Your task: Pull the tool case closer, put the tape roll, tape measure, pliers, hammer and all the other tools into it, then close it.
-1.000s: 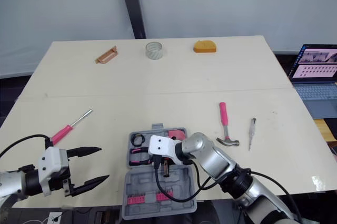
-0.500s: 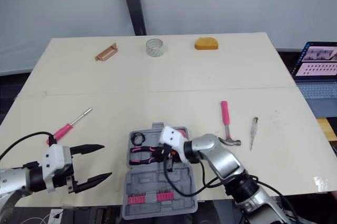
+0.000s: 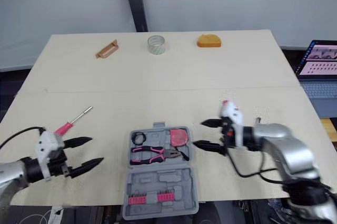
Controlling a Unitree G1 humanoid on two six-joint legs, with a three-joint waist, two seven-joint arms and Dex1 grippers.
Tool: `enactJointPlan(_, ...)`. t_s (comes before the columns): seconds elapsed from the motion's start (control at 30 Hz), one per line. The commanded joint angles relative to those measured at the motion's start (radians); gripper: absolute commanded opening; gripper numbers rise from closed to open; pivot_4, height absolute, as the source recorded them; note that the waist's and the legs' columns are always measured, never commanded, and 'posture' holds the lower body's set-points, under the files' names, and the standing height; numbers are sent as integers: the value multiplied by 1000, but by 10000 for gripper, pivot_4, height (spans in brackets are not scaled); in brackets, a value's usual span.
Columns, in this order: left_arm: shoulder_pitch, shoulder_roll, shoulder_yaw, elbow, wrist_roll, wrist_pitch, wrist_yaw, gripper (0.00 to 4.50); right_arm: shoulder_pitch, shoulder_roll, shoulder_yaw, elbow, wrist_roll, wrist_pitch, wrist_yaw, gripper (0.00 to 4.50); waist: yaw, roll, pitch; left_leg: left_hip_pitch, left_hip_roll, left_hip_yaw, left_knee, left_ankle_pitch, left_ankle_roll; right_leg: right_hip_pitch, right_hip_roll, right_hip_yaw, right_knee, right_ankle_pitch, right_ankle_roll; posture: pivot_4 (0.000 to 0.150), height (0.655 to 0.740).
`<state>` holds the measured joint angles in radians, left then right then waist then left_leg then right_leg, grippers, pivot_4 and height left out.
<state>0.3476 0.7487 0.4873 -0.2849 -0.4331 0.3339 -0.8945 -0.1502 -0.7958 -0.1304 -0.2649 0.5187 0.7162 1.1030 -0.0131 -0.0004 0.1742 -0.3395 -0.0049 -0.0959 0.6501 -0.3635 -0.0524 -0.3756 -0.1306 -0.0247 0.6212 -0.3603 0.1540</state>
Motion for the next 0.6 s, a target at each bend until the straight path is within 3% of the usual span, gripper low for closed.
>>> enactJointPlan(0.03,53,-19,108,39,-8,-14,26,45000,99,-57,-142,35,16,-51,25,44544,-1,-2,1,0,0,1,0,0,0,0,0,0,0,0,0,1500,7400)
enactJointPlan(0.27,108,-34,233,175,3,-54,51,45000,310,-107,-330,220,-56,-211,8,44544,12,-4,3,2,0,5,6,0,1,2,0,2,1,3,1,1500,7400)
enactJointPlan(0.6,69,-11,222,259,9,-84,48,45000,415,-95,-355,315,-98,-334,2,44544,11,-4,3,2,0,6,5,-1,1,2,0,4,0,4,1,1500,7400)
